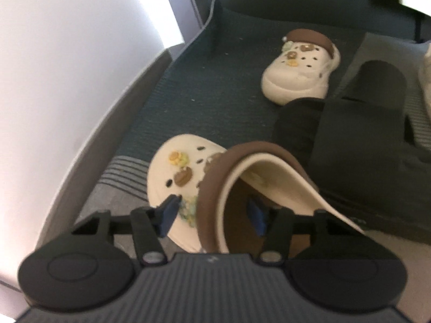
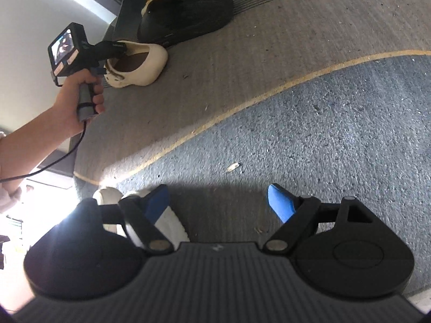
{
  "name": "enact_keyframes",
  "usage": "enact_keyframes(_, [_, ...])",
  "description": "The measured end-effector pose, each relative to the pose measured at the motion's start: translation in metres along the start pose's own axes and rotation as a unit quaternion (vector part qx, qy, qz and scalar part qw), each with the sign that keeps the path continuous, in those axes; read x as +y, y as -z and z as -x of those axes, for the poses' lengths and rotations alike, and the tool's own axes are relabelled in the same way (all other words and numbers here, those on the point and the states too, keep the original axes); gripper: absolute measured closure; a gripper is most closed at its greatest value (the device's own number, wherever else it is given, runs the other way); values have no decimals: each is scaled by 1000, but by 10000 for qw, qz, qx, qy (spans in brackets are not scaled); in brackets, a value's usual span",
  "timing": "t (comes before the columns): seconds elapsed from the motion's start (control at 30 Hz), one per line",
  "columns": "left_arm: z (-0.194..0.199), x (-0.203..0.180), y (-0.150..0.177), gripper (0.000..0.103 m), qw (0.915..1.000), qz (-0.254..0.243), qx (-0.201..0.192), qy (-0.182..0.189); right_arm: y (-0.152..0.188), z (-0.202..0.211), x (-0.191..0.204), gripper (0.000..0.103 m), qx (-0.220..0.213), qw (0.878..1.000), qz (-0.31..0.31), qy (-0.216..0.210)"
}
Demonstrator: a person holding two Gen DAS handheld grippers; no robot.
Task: Organize scattered shoes
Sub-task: 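Close the left gripper on the brown strap of a beige clog, then lift the beige clog with the left gripper toward the right gripper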
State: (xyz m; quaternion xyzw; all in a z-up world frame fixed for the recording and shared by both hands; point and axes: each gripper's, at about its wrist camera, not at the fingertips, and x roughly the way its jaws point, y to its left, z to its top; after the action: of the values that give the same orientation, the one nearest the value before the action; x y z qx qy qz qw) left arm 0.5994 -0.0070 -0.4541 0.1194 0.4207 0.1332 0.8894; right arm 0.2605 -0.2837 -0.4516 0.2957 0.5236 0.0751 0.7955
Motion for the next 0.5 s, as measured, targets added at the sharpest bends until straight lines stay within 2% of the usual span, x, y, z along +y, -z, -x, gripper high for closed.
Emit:
enact_keyframes(0.03, [1,2,0,71,10000,35,-10,-85,0,1,0,20,-22,10000,5,1])
enact_keyframes(0.33, [18,27,12,75,9987,379,174,304,4,24,-3,20,-271,9996,-10,80])
enact_keyframes(0.5, [40,28,23,77,9969,486,251,570,8,45,-1,20,-495,9987,21,116])
